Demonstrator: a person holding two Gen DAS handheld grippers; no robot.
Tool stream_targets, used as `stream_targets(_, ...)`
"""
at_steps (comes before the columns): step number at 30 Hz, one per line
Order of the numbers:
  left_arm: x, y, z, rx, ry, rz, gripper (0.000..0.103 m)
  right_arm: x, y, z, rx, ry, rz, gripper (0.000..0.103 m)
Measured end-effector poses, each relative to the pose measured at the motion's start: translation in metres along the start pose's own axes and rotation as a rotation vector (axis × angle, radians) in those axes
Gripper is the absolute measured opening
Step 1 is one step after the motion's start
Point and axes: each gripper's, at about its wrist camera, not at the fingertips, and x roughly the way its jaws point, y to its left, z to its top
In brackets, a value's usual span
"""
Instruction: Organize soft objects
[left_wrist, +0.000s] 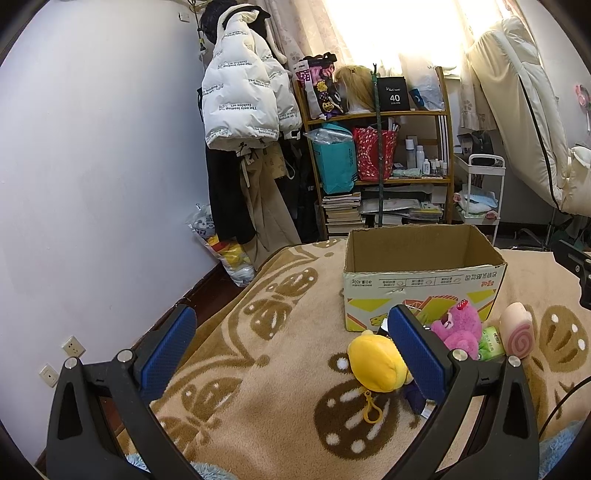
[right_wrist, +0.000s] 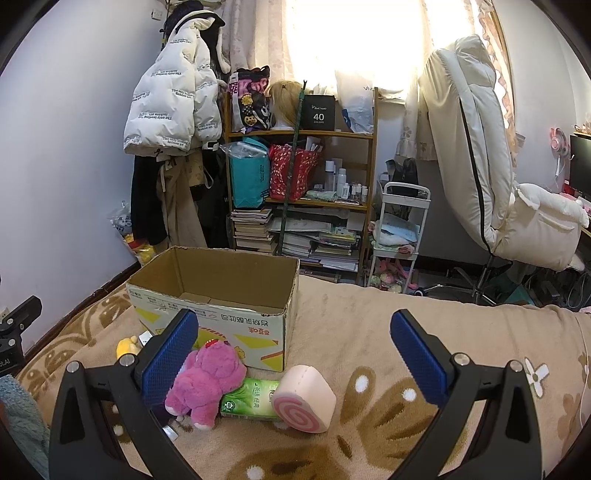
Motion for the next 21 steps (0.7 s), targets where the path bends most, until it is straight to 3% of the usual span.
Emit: stream_targets(21, 0.0003, 0.0010, 0.0011, 0.005, 0.004, 0.001, 0.102, 0.0008, -0.0073, -0.0031, 0.013, 0.005, -0.011, 0.103)
